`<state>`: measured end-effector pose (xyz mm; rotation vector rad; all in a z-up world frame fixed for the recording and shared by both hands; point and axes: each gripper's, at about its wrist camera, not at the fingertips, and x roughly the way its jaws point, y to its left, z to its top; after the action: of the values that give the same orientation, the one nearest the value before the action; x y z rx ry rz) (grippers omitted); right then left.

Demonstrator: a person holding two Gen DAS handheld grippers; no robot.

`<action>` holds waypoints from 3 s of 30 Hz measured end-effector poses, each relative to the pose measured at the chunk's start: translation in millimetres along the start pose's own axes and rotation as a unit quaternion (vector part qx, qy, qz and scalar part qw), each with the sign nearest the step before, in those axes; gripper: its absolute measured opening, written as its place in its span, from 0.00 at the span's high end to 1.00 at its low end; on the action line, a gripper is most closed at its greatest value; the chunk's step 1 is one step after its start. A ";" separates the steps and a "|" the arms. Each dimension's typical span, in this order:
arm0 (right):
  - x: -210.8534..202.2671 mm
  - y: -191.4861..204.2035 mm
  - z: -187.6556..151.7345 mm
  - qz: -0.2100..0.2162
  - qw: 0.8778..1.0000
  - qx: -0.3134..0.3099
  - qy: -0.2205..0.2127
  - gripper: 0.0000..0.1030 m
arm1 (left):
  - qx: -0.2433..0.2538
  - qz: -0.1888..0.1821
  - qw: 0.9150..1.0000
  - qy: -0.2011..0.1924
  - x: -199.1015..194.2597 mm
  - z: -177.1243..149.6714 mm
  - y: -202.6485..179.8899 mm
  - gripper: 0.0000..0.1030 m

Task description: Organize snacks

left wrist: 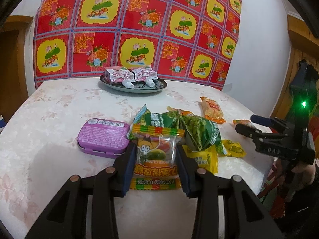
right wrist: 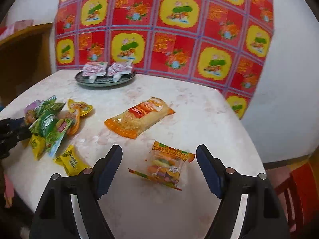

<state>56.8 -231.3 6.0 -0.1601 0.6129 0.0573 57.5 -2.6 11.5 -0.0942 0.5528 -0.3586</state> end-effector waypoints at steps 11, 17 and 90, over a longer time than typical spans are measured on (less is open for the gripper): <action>2.3 -11.9 -6.5 0.011 0.995 0.092 0.036 0.59 | -0.014 0.011 1.000 -0.006 -7.4 -5.0 0.2 0.60; -4.8 10.1 -7.0 0.123 0.988 0.075 0.048 0.59 | -0.021 0.017 1.000 0.003 -21.2 -9.7 1.8 0.62; 164.8 56.3 151.5 0.157 0.983 -0.064 0.075 0.59 | -0.049 0.100 0.980 0.166 140.8 147.7 65.9 0.62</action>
<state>271.8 -149.6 25.6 -0.1931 0.7819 0.3938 267.3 7.3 54.8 -0.0726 0.9030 -0.1495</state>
